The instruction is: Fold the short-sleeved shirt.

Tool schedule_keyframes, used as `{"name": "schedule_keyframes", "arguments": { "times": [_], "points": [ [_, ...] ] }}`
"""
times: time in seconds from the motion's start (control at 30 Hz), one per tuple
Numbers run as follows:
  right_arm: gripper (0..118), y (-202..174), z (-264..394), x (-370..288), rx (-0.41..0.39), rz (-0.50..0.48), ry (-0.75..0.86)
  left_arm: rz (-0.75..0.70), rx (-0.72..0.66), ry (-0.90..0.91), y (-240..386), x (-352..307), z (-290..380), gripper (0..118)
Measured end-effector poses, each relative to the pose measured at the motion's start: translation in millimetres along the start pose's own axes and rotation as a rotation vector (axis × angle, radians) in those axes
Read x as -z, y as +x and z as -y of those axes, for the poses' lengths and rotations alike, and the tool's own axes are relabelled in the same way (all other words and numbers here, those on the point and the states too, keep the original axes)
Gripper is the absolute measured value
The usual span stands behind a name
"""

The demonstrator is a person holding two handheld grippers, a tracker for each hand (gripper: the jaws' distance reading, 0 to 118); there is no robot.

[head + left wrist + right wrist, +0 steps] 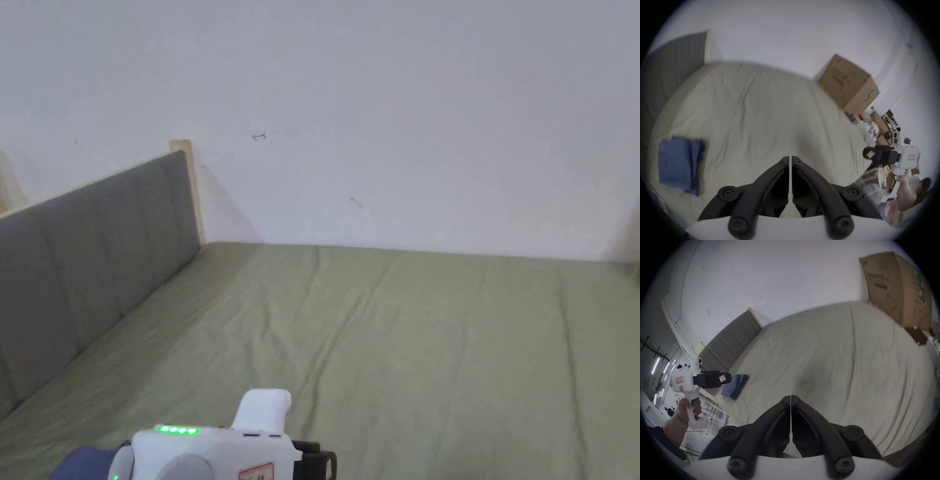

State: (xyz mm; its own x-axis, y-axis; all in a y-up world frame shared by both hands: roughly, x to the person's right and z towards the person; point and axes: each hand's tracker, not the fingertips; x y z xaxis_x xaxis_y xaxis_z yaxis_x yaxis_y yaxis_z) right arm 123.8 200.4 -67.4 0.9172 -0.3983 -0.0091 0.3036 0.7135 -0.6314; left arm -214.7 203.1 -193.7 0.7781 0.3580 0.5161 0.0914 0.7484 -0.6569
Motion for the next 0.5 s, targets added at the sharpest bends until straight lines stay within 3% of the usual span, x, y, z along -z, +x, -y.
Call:
{"name": "schedule_keyframes", "arguments": {
  "times": [0.13, 0.3, 0.4, 0.47, 0.5],
  "points": [
    [0, -11, -8, -40, -0.169, 0.140, 0.276, -0.115, 0.124, 0.417, 70, -23, 10, 3],
    [0, -18, 2, -82, -0.306, 0.216, 0.696, -0.311, 0.238, 0.607, 123, -24, 24, 3],
    [0, -16, 15, -78, -0.325, 0.339, 0.805, -0.325, 0.262, 0.662, 138, -16, 39, 3],
    [0, -12, 19, -72, -0.286, 0.436, 0.803, -0.368, 0.285, 0.667, 149, -13, 46, 3],
    [0, -8, 19, -70, -0.254, 0.420, 0.777, -0.386, 0.286, 0.662, 149, -10, 50, 3]
  ]
}}
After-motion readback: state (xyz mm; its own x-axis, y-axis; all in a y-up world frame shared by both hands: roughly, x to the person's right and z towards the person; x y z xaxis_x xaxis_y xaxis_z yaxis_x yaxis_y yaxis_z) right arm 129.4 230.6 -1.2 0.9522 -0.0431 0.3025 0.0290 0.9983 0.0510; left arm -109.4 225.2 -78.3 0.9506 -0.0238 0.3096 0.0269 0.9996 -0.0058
